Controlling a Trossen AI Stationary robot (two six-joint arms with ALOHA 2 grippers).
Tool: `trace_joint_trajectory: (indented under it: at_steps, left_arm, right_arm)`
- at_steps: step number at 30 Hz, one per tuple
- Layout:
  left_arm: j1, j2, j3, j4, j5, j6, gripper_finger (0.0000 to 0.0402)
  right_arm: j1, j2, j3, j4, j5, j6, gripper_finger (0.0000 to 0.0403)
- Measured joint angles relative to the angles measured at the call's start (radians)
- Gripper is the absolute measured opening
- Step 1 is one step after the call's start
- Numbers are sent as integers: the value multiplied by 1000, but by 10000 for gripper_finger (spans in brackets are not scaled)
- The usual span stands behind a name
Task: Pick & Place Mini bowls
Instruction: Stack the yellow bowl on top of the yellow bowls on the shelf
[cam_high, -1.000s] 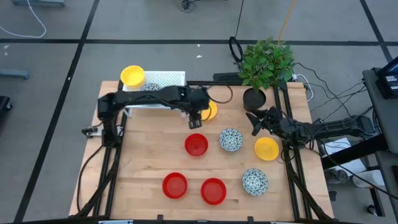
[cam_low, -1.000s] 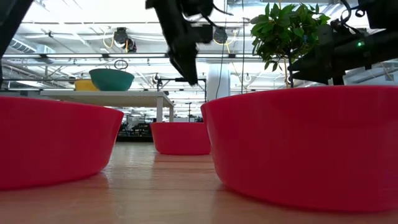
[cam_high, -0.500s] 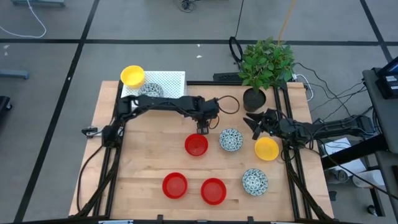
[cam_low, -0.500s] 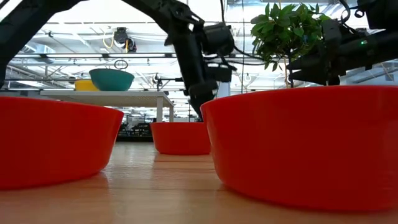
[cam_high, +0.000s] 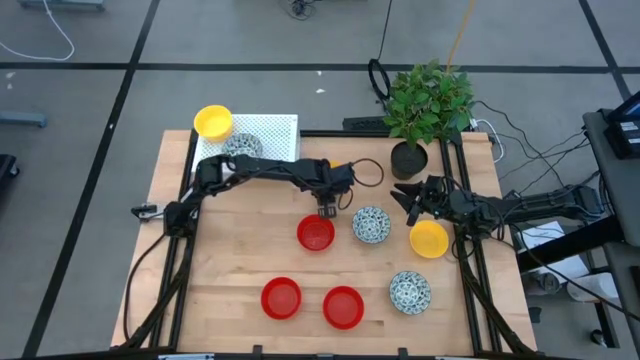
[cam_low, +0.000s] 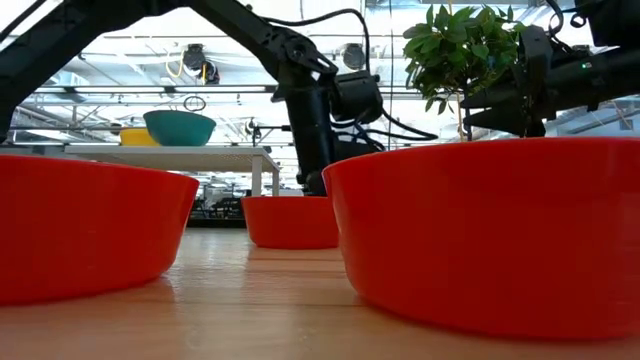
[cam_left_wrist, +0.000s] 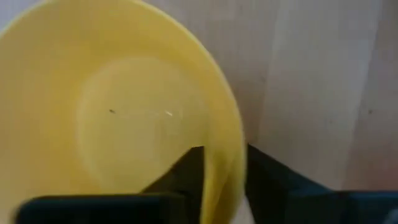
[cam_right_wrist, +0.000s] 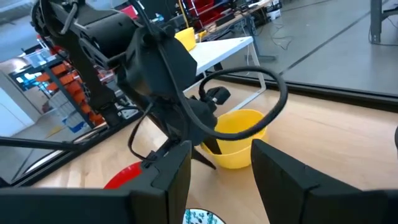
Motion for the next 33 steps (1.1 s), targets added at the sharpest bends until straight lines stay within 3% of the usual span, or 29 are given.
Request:
trace_joint_trajectory:
  at_steps: [3, 14, 16, 20, 25, 29, 33]
  left_arm:
    - [-5, -24, 0, -6, 0, -8, 14]
    - [-62, -277, 0, -19, 4, -3, 12]
    - [-70, -339, 0, -26, -7, -3, 10]
    - [-81, -469, 0, -95, -120, -22, 6]
    - [-50, -614, 0, -275, -290, -109, 20]
    - [25, -700, 1, -451, -384, -205, 7]
    - [147, -735, 1, -581, -397, -273, 14]
  right_arm:
    - [0, 0, 0, -4, 0, 1, 155]
    - [0, 0, 0, -7, -2, -73, 155]
    - [0, 0, 0, -6, -46, -75, 155]
    - [-1, 12, 6, -3, -128, -66, 155]
    - [-1, 71, 84, -36, -156, -104, 155]
    - [-1, 149, 172, -140, -156, -158, 155]
    - [-1, 237, 247, -239, -156, -180, 155]
